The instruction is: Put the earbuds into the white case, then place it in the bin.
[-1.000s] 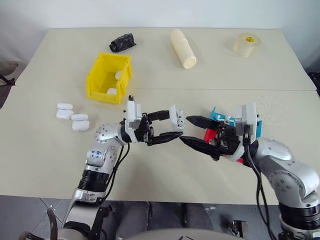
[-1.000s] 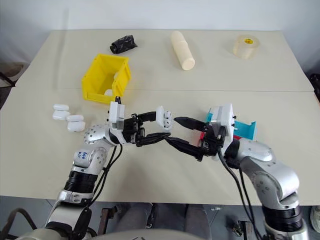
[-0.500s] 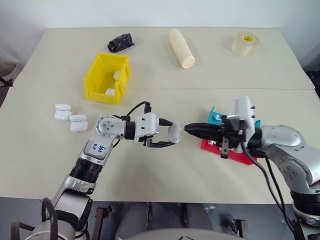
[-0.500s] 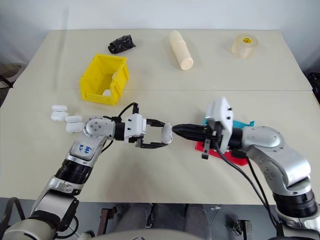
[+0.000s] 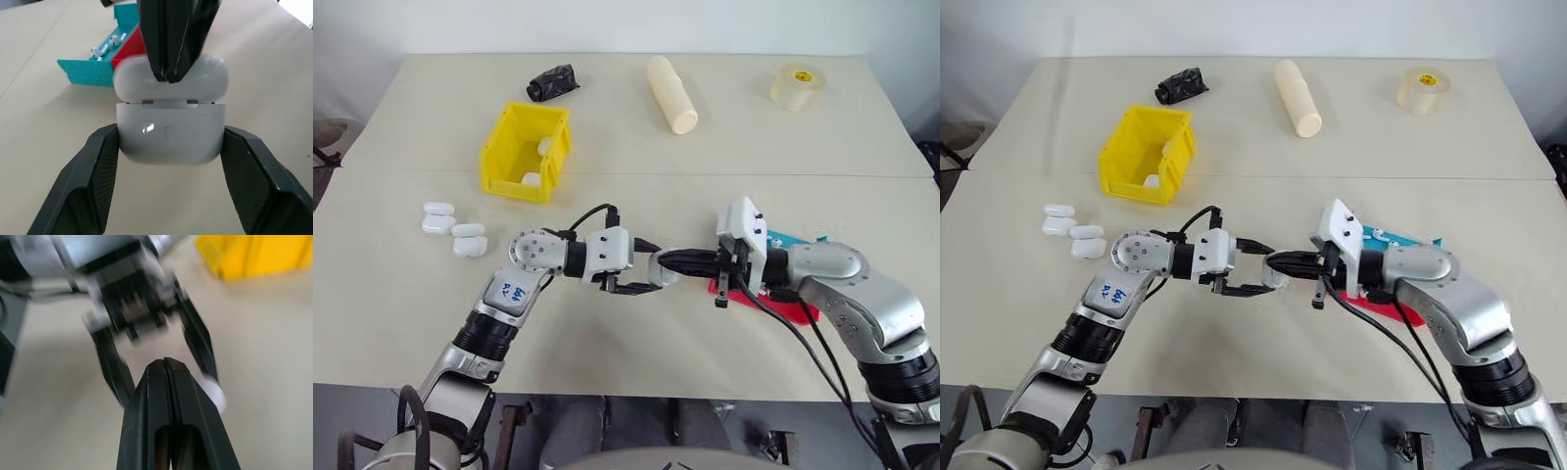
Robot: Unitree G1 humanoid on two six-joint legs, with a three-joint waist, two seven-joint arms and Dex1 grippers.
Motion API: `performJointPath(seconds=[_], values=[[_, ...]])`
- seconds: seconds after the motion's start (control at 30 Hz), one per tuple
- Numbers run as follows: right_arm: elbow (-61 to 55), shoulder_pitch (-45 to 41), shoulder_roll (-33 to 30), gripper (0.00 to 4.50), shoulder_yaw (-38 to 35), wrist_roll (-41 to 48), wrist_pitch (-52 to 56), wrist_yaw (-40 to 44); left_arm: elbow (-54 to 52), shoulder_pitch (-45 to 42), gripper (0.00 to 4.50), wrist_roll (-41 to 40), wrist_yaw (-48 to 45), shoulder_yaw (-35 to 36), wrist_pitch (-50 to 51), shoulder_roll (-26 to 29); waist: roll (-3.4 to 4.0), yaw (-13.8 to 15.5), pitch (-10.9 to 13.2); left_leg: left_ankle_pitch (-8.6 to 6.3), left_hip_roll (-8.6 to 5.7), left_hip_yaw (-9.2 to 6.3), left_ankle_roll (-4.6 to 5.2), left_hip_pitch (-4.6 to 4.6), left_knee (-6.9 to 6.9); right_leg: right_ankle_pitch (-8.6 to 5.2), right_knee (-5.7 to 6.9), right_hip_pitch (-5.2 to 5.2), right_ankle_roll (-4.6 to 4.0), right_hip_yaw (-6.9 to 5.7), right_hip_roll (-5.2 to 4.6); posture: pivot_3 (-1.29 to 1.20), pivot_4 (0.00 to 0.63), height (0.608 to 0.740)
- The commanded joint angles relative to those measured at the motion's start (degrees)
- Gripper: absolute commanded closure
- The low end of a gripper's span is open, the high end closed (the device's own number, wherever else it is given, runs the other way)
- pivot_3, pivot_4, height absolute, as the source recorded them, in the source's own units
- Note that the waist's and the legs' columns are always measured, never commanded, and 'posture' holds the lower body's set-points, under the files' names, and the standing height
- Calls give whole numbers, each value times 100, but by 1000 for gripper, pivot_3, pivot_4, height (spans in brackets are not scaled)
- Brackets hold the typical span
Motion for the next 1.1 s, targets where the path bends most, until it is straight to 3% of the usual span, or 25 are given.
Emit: performJointPath(seconds=[0.03, 0.23, 0.33, 0.7, 0.87, 1.1], values=[[139, 470, -115, 4467, -544, 15, -476, 321, -414, 78, 1738, -325, 160, 375, -125, 0, -3, -1, 2, 0, 0, -1, 0, 0, -1, 0, 0, 0, 0, -1, 1, 0, 150, 740], [143, 1113, 104, 4467, -1466, 420, -1143, 624, -873, 627, 1738, -1190, 209, 1059, 213, 22, -4, -43, 3, 0, 6, 4, 0, 2, -2, 0, 1, 0, 0, 0, 4, 0, 150, 740], [69, 1145, 324, 3906, -1695, 402, -1484, 504, -1119, 962, 1738, -1703, 317, 1452, 303, -46, -5, -41, 3, 1, 16, 3, -2, 4, 0, 0, 5, -1, 0, 0, 6, 0, 150, 740], [-302, 1487, 899, 49, -1628, 96, -2457, 278, -1712, 2295, 1738, -2358, 2304, 3067, 1065, -264, -5, 23, 3, 3, 7, -4, -5, 12, 3, -1, 6, 6, -2, 6, 2, 0, 150, 740], [-249, 1611, 859, 17, -1635, 213, -2341, 266, -1554, 1850, 1738, -2501, 3861, 3789, 1541, -565, -7, 12, 4, 3, 6, -5, -5, 13, 3, -1, 6, 9, -2, 7, 3, 0, 150, 740], [-79, 1647, 919, 17, -1488, -24, -2483, 197, -123, 485, 1738, -2000, 4496, 3734, 1799, -222, -8, 7, 3, 3, 0, -1, -5, 16, 3, -1, 14, 9, -2, 6, 4, 0, 150, 740]])
